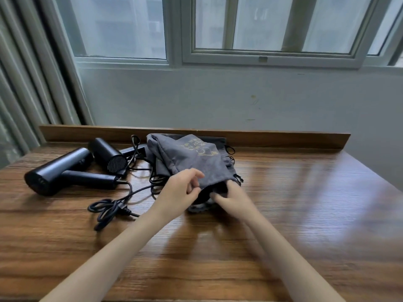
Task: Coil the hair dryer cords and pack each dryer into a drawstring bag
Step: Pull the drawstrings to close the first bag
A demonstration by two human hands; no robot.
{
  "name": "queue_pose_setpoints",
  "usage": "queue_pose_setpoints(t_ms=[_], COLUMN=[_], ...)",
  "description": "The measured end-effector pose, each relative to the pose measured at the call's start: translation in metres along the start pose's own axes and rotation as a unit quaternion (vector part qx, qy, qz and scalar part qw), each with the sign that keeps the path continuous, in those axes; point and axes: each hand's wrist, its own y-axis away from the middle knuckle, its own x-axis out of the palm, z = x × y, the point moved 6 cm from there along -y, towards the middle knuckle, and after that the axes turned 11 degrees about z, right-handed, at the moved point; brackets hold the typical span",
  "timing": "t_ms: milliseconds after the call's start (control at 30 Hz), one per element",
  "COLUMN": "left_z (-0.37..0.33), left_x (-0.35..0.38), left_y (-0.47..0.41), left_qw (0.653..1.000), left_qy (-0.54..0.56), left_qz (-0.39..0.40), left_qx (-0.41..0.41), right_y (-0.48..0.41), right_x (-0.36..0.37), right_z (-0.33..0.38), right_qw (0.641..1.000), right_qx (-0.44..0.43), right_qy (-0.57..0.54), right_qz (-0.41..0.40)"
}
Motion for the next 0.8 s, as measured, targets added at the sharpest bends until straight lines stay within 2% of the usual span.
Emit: queue_pose_setpoints(t_ms=[133,167,300,433,600,700,800], left_z=[0.002,0.002,0.012,0.026,0.031,0.027,0.02], left_x=[0.022,0.023,0.021,0.01,-0.009,-0.016,-0.021], left_y=[0.022,0.027,0.029,0.04,0.054,0.059,0.063], left_qw=[0.985,0.977,0.965,0.988,0.989,0.974,0.938], left_qy=[-0.169,-0.209,-0.241,-0.107,0.005,0.144,0.302], left_qz=[-0.013,-0.027,-0.035,-0.05,-0.103,-0.145,-0.146], left_qx=[-0.016,-0.034,-0.098,-0.101,-0.108,-0.096,-0.084], right_y=[0.021,0.021,0.006,0.002,0.002,0.006,0.011], right_x=[-0.05,-0.056,-0.034,-0.032,-0.042,-0.059,-0.054], right_z=[-0.034,-0.04,-0.051,-0.052,-0.06,-0.064,-0.06], right_qw=[0.988,0.986,0.995,0.989,0.983,0.984,0.99], right_qx=[0.041,0.052,0.089,0.079,0.087,0.093,0.077], right_qy=[-0.01,-0.011,0.015,0.097,0.164,0.151,0.117], right_qz=[-0.148,-0.156,-0.049,-0.085,-0.009,-0.015,-0.024])
